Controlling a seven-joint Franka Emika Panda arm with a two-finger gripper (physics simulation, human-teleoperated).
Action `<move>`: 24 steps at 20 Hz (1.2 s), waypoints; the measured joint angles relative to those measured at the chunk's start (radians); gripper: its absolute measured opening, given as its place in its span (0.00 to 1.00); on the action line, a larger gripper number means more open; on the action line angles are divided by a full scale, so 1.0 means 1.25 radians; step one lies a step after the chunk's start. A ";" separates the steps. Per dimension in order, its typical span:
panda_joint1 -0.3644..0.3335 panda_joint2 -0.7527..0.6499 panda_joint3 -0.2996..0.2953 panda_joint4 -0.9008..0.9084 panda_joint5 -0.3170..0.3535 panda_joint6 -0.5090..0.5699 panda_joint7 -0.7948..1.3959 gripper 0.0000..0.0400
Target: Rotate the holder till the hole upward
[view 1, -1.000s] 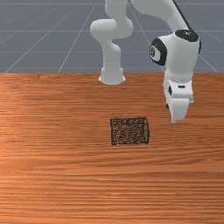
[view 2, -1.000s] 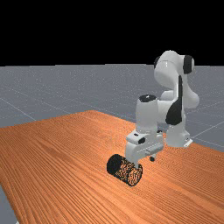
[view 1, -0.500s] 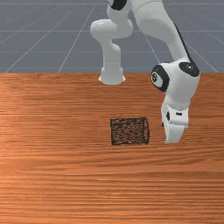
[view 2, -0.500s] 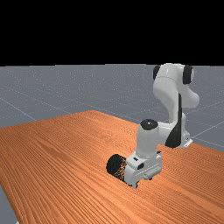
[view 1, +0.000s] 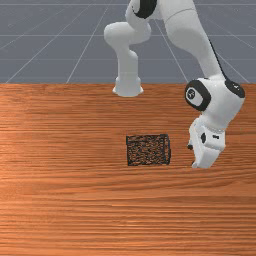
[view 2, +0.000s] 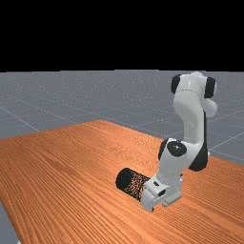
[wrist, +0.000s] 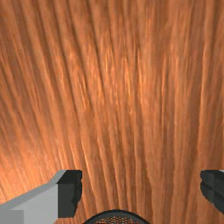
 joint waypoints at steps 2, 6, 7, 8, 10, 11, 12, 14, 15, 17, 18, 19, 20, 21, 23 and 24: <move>0.033 0.038 -0.025 0.040 -0.033 -0.039 0.035 1.00; 0.105 0.100 -0.108 0.124 -0.129 -0.191 0.095 1.00; 0.099 0.088 -0.106 0.103 -0.127 -0.172 0.093 1.00; 0.096 0.076 -0.108 0.079 -0.131 -0.153 0.091 1.00; 0.078 0.050 -0.109 0.028 -0.132 -0.108 0.076 1.00; 0.072 0.040 -0.116 0.006 -0.141 -0.093 0.071 1.00; 0.063 0.030 -0.125 -0.018 -0.150 -0.075 0.064 1.00; 0.022 -0.010 -0.117 -0.092 -0.158 0.018 0.004 1.00; 0.013 -0.014 -0.122 -0.101 -0.159 0.025 0.000 1.00; -0.013 -0.021 -0.113 -0.110 -0.131 0.035 -0.011 1.00; -0.016 -0.018 -0.113 -0.109 -0.130 0.039 -0.011 1.00; -0.017 -0.014 -0.112 -0.108 -0.129 0.043 -0.011 1.00; -0.022 -0.012 -0.107 -0.109 -0.124 0.051 -0.015 1.00; -0.023 -0.008 -0.108 -0.108 -0.125 0.053 -0.014 1.00; -0.018 -0.007 -0.114 -0.108 -0.133 0.050 -0.009 1.00; -0.019 -0.008 -0.116 -0.111 -0.135 0.053 -0.011 0.61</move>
